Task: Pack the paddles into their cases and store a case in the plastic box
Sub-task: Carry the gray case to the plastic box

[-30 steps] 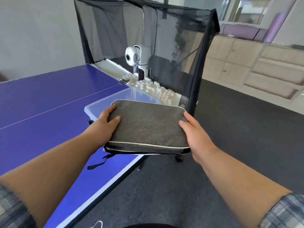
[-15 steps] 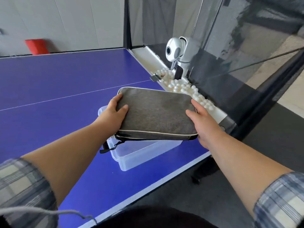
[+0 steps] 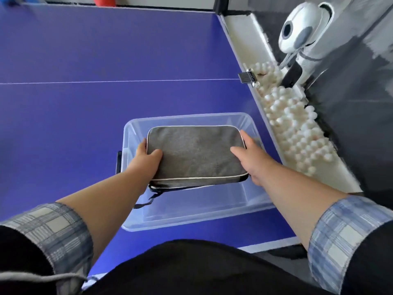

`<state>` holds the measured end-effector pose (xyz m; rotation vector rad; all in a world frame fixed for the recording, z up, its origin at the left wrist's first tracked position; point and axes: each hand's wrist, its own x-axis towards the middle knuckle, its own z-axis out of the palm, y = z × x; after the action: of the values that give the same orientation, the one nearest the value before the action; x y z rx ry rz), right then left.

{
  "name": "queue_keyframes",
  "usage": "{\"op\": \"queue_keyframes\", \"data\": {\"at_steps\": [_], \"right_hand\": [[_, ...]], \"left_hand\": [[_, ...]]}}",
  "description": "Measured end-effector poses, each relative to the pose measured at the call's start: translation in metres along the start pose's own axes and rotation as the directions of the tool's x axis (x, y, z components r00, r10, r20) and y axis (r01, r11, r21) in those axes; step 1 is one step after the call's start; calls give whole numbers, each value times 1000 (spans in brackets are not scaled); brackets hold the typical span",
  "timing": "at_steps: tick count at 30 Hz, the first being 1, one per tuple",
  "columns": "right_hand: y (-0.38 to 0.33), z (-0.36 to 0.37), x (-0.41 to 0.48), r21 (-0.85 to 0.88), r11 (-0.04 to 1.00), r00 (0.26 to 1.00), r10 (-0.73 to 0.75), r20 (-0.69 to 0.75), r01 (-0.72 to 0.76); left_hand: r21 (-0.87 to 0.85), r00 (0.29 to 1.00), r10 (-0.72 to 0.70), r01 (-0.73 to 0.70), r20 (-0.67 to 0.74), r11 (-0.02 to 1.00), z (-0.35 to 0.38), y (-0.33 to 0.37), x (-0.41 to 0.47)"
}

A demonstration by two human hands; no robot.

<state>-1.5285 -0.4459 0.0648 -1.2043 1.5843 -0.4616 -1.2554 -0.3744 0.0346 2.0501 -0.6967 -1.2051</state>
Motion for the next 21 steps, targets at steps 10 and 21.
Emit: {"op": "queue_keyframes", "data": {"at_steps": [10, 21], "right_hand": [[37, 31, 55, -332, 939, 990, 119, 81, -86], [30, 38, 50, -499, 866, 998, -6, 65, 38]], "left_hand": [[67, 952, -280, 290, -128, 955, 37, -43, 17], [316, 953, -238, 288, -187, 904, 49, -29, -2]]}}
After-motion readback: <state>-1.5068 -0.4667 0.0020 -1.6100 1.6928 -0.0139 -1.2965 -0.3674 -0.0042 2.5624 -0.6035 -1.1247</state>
